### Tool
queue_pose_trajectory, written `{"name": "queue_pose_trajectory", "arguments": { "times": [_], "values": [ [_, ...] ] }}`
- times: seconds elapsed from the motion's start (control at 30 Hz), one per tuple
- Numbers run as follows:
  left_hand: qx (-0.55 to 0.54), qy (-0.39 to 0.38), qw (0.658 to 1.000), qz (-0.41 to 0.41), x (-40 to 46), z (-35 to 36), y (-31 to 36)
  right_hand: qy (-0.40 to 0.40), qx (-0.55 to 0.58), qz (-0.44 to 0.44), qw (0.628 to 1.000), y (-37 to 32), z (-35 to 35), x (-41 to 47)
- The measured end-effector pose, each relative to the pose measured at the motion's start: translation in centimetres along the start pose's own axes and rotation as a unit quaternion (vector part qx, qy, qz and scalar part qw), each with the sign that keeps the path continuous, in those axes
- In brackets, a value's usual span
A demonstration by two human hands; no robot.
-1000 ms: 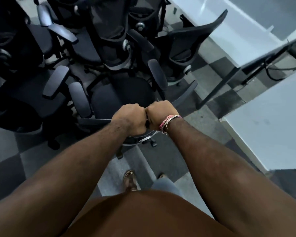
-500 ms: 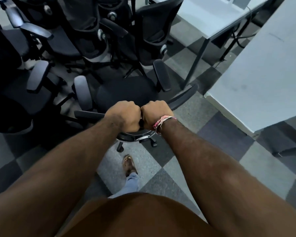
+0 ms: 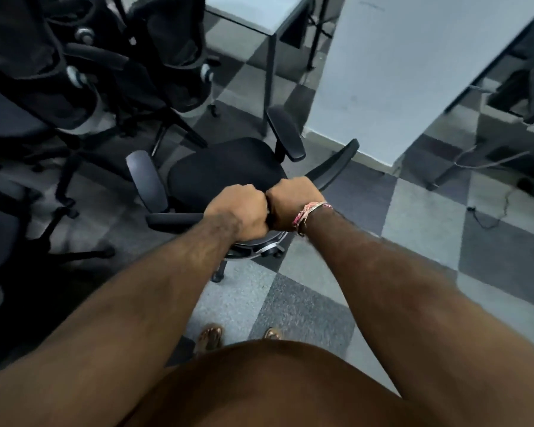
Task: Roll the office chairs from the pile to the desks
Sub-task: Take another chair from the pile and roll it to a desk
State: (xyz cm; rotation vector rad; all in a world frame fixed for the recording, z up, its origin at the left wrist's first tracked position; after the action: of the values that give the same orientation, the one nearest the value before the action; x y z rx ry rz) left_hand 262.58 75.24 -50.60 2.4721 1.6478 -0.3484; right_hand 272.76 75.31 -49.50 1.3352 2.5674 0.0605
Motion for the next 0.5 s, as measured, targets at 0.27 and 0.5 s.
{"name": "queue_pose_trajectory", "arguments": {
  "times": [0.27,0.5],
  "values": [
    [0.082,0.001,0.983,0.163,-2.2,1.3,3.2,-0.012,0.032,0.148,0.988,-2.8,1.2,-6.2],
    [0.134,-0.003,0.947,0.292,-5.2,1.3,7.0,-0.039,0.061,0.281,0.957,-5.7,1.8,-12.2]
  ]
}}
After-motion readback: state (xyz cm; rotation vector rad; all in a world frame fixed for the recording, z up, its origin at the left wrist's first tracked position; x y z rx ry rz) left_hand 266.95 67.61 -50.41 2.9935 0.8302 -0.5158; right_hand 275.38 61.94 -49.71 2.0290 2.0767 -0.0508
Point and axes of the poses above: each hand's wrist, its own x-axis towards the middle knuckle, its own z-axis out of the palm, y = z × x, the point moved 4 cm from there along x, towards the middle knuckle, and after that the axes turned 8 degrees about -z, right-handed, at the moved point
